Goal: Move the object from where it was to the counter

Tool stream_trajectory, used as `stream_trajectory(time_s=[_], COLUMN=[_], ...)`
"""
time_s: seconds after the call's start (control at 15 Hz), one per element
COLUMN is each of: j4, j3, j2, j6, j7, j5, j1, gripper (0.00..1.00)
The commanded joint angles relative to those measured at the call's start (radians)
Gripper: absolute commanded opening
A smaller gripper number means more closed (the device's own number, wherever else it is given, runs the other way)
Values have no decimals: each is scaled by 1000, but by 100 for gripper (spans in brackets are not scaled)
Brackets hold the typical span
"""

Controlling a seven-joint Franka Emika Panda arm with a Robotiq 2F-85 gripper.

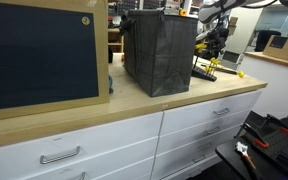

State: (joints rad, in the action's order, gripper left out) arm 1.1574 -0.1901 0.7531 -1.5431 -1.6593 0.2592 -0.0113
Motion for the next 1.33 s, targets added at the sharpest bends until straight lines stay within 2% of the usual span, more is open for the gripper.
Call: stream_trajectory(time_s=[0.0, 0.33, 0.87, 1.27], j4=[-21, 27, 113, 221], j3=[8, 23, 83, 137], j2=[-21, -126, -341, -476], j6=[11, -25, -42, -42], j7=[8, 60, 180, 200], j5=[-9, 14, 17, 20], j1=[-14, -50, -104, -150], gripper=[100, 100, 100, 100])
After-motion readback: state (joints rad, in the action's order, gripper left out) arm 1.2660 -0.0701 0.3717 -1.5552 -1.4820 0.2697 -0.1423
